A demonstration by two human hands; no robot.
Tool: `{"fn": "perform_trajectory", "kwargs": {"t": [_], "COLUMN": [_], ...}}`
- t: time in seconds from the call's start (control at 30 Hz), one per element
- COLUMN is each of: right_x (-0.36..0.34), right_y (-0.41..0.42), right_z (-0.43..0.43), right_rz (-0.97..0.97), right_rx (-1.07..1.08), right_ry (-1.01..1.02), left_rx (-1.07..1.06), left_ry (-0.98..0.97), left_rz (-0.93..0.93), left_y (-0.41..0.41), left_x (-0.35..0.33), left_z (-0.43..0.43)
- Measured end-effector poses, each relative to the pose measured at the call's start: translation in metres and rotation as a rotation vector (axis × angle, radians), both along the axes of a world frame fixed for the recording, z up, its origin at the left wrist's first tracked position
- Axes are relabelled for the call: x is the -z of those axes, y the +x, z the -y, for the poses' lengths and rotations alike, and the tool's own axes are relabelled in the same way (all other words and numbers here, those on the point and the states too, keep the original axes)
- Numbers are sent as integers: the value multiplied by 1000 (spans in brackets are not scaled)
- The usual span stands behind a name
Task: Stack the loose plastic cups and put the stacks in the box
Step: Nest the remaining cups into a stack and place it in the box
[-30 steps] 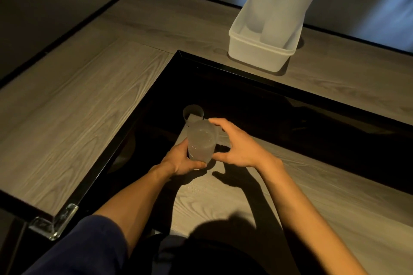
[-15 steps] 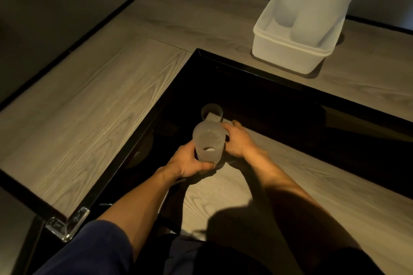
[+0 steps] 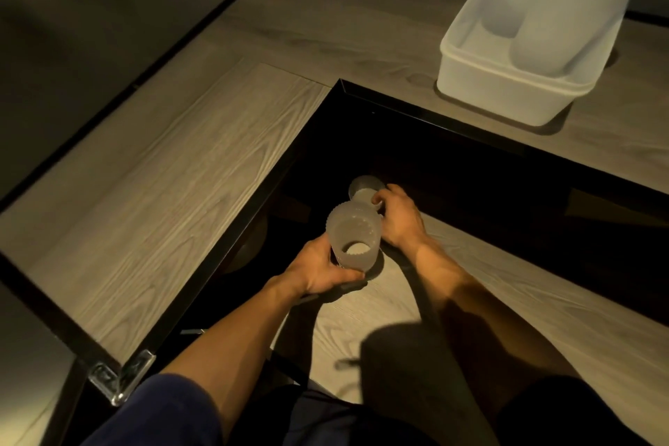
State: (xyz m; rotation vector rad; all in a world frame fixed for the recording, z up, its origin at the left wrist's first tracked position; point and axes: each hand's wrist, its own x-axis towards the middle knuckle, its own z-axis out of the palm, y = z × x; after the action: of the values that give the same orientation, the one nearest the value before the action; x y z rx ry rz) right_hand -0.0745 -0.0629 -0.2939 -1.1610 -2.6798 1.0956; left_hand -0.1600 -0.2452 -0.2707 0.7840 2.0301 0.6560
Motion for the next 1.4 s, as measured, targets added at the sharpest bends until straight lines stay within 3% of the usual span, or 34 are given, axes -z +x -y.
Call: {"fn": "perform_trajectory", "kwargs": {"t": [0.27,0.5,0.73,0.93,1.23,1.3,1.4], "right_x": [-6,-59,-130,-138,-134,-135,-129], "right_y": [8,40,84,94,106,104,105], "right_z": [0,4,40,66,78,81,84], "right_rz": [-90,-465,-740,-483,-255,-141,69], "right_rx": [57,330,134,-119,-302,-329,-361], "right_ry": [32,-179,-192,-38,217,305,252], "left_rx": [10,-27,-45,34,64,62,72], "left_ry": [-25,0,47,66,46,50,48], "left_rz": [9,15,8,-18,-27,-26,-8], "left_y": [-2,5,18,28,32,33,33], "left_x": [-2,0,-4,-8,-6,-5,-5], "left_z": [-1,-2,-2,6,11,10,10]}}
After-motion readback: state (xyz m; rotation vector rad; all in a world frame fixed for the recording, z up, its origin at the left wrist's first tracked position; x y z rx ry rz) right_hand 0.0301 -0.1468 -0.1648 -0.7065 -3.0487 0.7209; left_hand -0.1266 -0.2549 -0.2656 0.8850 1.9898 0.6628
